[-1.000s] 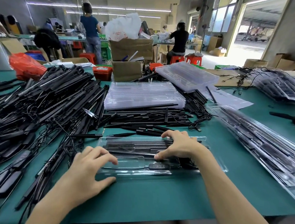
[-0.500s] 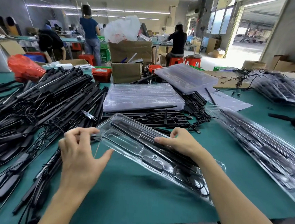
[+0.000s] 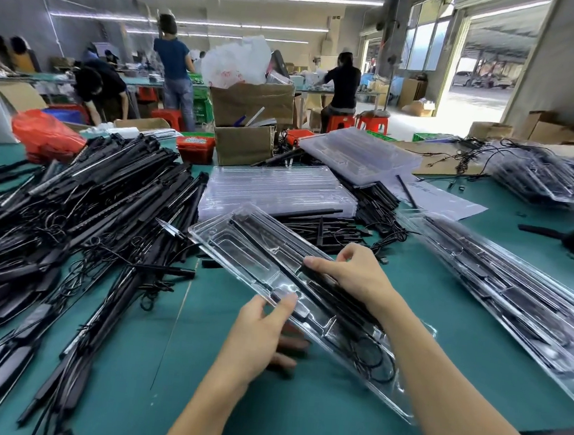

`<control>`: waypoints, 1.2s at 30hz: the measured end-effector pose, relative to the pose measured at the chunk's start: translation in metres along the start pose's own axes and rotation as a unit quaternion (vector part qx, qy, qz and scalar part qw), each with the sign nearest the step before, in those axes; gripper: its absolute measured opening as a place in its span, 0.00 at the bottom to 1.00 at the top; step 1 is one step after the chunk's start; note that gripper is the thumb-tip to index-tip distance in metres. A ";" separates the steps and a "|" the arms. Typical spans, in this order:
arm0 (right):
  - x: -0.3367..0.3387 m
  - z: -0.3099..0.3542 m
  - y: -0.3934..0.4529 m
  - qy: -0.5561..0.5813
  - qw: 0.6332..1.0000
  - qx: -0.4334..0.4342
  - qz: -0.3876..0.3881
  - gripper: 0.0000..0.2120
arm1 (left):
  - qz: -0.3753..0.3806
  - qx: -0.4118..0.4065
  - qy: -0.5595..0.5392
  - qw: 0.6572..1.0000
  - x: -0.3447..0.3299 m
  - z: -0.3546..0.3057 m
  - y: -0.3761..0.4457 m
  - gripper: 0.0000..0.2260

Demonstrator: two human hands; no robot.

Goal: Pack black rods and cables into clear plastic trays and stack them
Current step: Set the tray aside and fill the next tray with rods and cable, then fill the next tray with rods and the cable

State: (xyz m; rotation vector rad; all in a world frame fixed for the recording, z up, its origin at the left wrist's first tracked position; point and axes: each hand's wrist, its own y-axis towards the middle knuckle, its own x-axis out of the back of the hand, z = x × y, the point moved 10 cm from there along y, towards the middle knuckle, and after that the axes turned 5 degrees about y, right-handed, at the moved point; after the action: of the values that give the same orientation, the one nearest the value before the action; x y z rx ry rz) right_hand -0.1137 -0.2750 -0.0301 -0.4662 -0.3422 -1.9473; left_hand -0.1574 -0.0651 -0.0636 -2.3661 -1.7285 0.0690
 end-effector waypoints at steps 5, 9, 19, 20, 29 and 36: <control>-0.001 -0.003 -0.001 0.108 0.989 -0.048 0.087 0.26 | -0.025 -0.048 -0.082 0.995 0.001 -0.019 0.009 0.06; -0.004 -0.013 -0.011 0.321 0.907 -0.117 0.246 0.29 | -0.054 -0.078 -0.074 0.993 0.022 -0.035 0.012 0.07; -0.013 -0.036 -0.027 0.512 0.824 -0.113 0.214 0.13 | -0.099 -0.080 -0.153 0.980 0.041 -0.055 0.038 0.10; -0.014 -0.028 -0.030 0.489 0.839 -0.081 0.225 0.13 | -0.103 -0.074 -0.172 0.977 0.044 -0.057 0.041 0.09; -0.066 0.050 -0.077 0.321 0.925 0.097 0.176 0.34 | -0.041 -0.077 -0.193 0.977 0.012 -0.083 0.058 0.11; -0.040 0.059 -0.064 0.472 0.879 0.063 0.009 0.19 | -0.060 -0.085 -0.020 0.994 0.020 -0.085 0.060 0.13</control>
State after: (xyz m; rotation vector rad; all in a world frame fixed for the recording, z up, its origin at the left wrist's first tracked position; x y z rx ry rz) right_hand -0.1476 -0.1906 0.0016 0.5792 0.1732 -1.8811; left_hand -0.0812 -0.0752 0.0098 -2.3841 -1.9644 -0.0513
